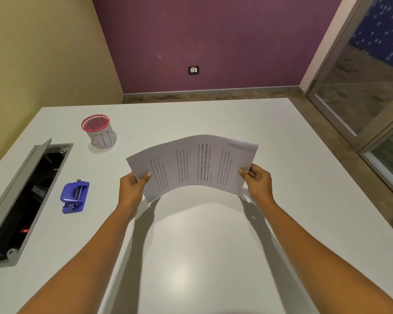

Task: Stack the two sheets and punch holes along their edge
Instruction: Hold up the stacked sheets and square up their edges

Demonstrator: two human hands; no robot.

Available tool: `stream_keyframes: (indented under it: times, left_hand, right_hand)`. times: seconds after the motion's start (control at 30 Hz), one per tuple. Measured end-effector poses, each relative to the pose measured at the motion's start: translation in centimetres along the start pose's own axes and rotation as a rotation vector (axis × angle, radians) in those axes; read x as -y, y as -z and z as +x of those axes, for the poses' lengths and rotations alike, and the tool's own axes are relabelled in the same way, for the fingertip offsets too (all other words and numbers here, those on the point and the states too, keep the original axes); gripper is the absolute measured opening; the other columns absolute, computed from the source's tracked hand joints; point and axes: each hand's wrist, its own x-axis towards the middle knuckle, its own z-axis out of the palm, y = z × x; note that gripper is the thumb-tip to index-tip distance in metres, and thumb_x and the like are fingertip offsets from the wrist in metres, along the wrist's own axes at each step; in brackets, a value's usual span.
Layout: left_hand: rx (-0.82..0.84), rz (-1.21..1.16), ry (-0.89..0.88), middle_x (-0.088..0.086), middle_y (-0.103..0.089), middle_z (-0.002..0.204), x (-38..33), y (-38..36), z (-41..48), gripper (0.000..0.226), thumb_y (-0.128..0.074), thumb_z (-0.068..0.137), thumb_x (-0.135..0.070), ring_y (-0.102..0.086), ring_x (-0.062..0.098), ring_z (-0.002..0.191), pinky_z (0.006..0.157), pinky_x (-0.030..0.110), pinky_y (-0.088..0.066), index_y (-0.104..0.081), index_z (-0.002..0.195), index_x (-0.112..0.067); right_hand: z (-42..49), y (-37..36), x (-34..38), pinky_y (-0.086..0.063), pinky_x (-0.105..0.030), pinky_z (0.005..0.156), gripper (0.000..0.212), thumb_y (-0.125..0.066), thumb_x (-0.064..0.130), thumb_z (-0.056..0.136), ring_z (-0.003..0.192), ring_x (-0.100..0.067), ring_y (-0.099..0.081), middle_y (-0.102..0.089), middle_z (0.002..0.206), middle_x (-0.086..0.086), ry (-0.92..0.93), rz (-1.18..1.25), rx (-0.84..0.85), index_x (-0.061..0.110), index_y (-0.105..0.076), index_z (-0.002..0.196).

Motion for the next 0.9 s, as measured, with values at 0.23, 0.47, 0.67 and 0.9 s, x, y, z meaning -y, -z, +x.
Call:
stream_keyframes:
  times: [0.23,0.47,0.67,0.9]
  left_hand:
    - [0.02,0.012,-0.01,-0.007,-0.066,0.093,-0.6,0.2,0.3,0.021,-0.063,0.084,-0.008,-0.062,0.009,0.087,0.07,0.02,-0.046,-0.062,0.102,-0.017]
    - [0.024,-0.007,-0.007,-0.01,-0.067,0.091,-0.9,-0.1,-0.1,0.018,-0.057,0.088,-0.013,-0.063,0.008,0.085,0.068,0.019,-0.046,-0.063,0.106,-0.016]
    - [0.06,0.037,0.012,-0.008,-0.066,0.091,-0.8,-0.2,-0.3,0.021,-0.063,0.084,-0.008,-0.062,0.006,0.083,0.067,0.019,-0.046,-0.062,0.101,-0.018]
    - [0.028,0.027,-0.035,-0.007,-0.066,0.094,-1.6,-0.3,-0.2,0.02,-0.059,0.088,-0.011,-0.062,0.006,0.085,0.068,0.018,-0.045,-0.063,0.107,-0.015]
  right_hand:
    - [0.1,0.3,0.3,-0.052,-0.01,0.064,0.026,-0.066,0.01,0.083,0.088,-0.01,-0.063,-0.066,0.099,0.003,0.002,-0.004,0.028,0.011,-0.063,0.109]
    - [-0.1,0.5,0.7,-0.049,-0.013,0.069,0.016,-0.062,0.011,0.086,0.082,-0.008,-0.063,-0.066,0.09,0.008,0.005,-0.006,-0.023,0.016,-0.065,0.101]
    - [0.1,0.8,0.3,-0.048,-0.024,0.079,0.027,-0.062,0.006,0.085,0.093,-0.018,-0.06,-0.063,0.104,0.001,-0.062,-0.107,0.046,0.005,-0.061,0.113]
    - [-0.1,1.0,0.6,-0.045,-0.01,0.068,0.014,-0.06,0.009,0.087,0.083,-0.008,-0.062,-0.067,0.098,0.0,-0.023,-0.055,-0.043,0.016,-0.065,0.098]
